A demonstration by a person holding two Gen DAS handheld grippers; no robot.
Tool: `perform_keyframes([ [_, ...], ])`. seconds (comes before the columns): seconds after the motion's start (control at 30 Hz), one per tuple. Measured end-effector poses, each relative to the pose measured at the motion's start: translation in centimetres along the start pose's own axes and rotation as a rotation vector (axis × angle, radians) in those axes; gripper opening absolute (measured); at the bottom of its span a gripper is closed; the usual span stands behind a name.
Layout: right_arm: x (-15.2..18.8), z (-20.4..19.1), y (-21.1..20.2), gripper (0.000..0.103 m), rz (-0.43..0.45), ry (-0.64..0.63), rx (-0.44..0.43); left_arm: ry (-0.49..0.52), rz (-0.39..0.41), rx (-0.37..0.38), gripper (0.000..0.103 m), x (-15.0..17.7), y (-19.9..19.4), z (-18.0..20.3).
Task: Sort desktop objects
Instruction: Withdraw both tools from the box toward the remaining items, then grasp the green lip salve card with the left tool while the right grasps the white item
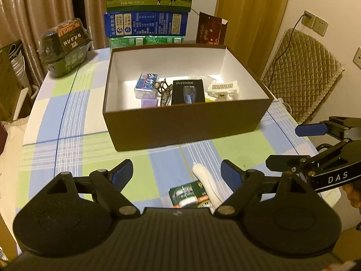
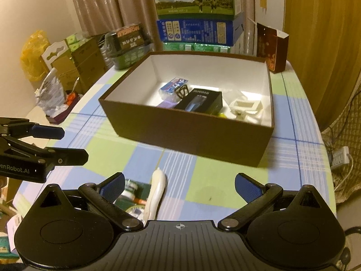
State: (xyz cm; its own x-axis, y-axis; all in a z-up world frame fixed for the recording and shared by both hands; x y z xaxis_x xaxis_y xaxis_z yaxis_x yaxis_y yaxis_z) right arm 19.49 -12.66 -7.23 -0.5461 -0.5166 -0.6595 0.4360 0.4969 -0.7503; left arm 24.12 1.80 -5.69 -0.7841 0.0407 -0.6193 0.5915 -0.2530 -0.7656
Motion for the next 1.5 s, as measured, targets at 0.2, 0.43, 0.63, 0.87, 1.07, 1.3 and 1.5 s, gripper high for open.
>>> perform_keyframes([
  [0.2, 1.8, -0.6, 0.2, 0.101, -0.028, 0.006, -0.024, -0.016, -0.037, 0.000, 0.082, 2.1, -0.1, 0.2],
  [0.43, 3.7, -1.3, 1.0, 0.101, -0.070, 0.020, -0.050, -0.036, -0.089, -0.011, 0.082, 4.8, 0.4, 0.1],
  [0.63, 4.9, -2.4, 2.0, 0.101, -0.100, 0.016, -0.069, -0.051, -0.130, -0.032, 0.082, 6.4, 1.3, -0.3],
  [0.87, 6.3, -3.4, 3.6, 0.100, -0.144, 0.009, -0.063, -0.056, -0.167, -0.052, 0.082, 7.5, 2.4, -1.1],
  [1.07, 7.0, -3.8, 4.8, 0.085, -0.161, 0.001, -0.042, -0.050, -0.202, -0.056, 0.081, 8.1, 3.7, -1.5],
  [1.3, 7.4, -3.9, 6.4, 0.054, -0.171, 0.016, -0.034, -0.041, -0.212, -0.055, 0.081, 8.0, 5.4, -1.9],
  [1.5, 7.4, -4.4, 7.9, 0.042, -0.179, 0.007, -0.051, -0.027, -0.227, -0.053, 0.081, 7.8, 6.9, -2.3],
])
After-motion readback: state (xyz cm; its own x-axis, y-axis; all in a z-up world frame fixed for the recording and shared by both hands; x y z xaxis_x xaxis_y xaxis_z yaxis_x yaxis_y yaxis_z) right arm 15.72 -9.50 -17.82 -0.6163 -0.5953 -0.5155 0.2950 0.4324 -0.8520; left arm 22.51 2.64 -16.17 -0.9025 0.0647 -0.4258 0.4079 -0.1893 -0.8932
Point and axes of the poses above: each gripper's, at about its wrist camera, not at the fingertips, and y roughly the way its jaws point, z to its right, x to its underside, the point moved 6 cm from there along y, roughly the way its jaws point, and after that the axes turned 9 degrees about -y, right-handed, at the moved point
